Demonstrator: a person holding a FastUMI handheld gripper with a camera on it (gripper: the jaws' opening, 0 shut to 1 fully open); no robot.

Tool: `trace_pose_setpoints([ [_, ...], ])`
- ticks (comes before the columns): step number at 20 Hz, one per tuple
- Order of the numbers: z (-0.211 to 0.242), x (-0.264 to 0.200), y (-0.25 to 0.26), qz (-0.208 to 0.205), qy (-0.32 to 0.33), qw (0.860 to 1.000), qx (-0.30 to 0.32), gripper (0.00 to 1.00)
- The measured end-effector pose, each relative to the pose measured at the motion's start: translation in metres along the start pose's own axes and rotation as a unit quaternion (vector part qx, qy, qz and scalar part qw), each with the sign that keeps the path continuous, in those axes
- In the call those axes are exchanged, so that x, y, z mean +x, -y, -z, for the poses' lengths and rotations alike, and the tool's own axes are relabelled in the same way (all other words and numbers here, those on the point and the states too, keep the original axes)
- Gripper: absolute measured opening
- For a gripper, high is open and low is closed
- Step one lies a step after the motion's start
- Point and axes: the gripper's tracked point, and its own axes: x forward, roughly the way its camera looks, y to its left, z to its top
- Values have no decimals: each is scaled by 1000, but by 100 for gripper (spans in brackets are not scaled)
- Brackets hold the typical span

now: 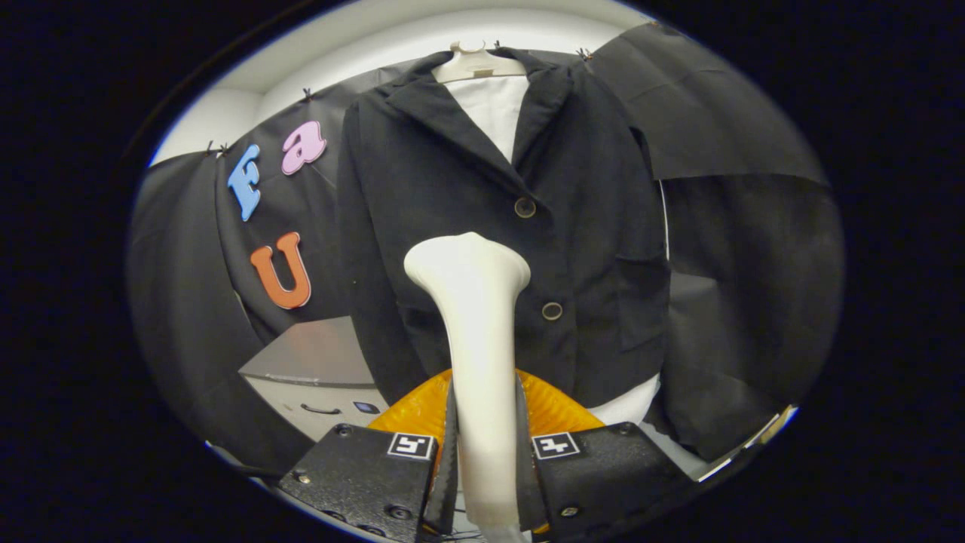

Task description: Iron the clothes twice with a garment steamer, once on the left side and once on the right side.

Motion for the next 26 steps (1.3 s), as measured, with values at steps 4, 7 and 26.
trace_pose_setpoints([
  [4,35,5,8,5,-27,1000,-1,34],
  [7,57,9,13,10,-47,999,-1,34],
  [26,90,-26,54,15,-85,995,46,34],
])
